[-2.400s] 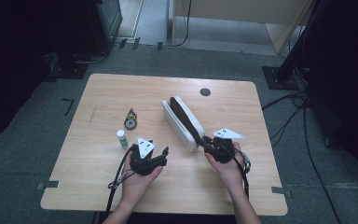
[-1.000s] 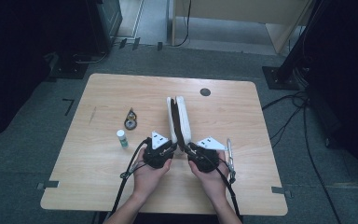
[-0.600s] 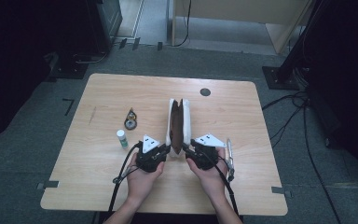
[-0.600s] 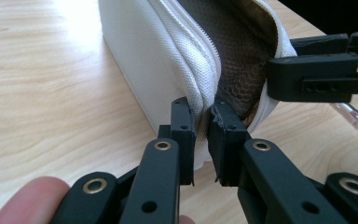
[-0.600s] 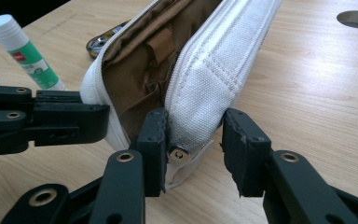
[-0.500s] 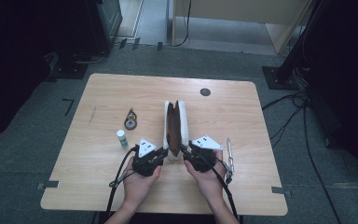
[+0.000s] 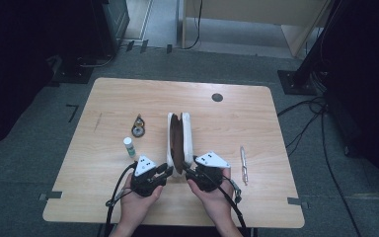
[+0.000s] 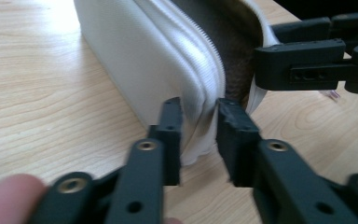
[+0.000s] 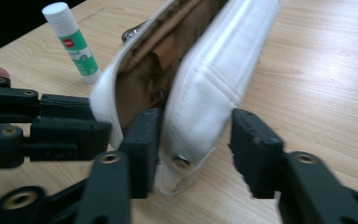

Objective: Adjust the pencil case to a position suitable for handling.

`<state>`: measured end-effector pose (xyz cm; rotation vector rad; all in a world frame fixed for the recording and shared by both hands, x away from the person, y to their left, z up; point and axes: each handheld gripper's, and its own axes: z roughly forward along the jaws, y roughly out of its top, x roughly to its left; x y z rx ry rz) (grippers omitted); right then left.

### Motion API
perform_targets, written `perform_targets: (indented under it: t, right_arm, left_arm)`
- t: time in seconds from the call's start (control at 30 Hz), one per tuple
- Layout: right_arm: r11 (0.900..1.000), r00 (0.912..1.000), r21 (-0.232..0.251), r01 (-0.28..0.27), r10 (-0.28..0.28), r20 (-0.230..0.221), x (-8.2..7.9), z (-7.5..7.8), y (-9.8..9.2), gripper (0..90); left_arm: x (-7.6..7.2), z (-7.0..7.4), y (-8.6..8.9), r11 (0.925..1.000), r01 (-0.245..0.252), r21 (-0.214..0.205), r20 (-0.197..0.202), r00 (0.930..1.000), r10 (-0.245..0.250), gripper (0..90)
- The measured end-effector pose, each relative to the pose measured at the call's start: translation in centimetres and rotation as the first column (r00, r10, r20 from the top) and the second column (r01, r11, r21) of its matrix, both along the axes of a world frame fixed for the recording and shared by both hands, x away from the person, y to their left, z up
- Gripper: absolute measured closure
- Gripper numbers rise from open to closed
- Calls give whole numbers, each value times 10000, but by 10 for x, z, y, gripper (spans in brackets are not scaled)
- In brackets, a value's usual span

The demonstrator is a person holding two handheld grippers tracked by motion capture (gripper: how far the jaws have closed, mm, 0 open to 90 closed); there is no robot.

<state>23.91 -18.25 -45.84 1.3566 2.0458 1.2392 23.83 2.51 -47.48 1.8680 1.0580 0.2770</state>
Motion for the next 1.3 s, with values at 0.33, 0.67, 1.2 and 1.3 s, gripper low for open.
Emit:
perform_targets:
  t: [0.33, 0.67, 1.2, 1.3]
  right_arm:
    - [9982, 9982, 581, 156, -189, 575, -6, 21, -26, 205]
    - [9892, 9859, 23, 1468, -1465, 808, -10, 21, -98, 0]
    - [9423, 9439, -812, 3247, -3283, -354, -17, -36, -208, 0]
    - [9331, 9343, -1014, 3450, -3517, -577, -17, -51, -220, 0]
  left_arm:
    - [-10, 2, 17, 9998, 31, -214, 172, 9998, -28, 200]
    - [-16, 12, 58, 9972, -597, -461, 701, 9956, 628, 50]
    - [-7, 7, 122, 9698, -2434, -154, 1169, 9628, 2435, 0]
    - [-3, 2, 129, 9604, -2787, -10, 1124, 9542, 2771, 0]
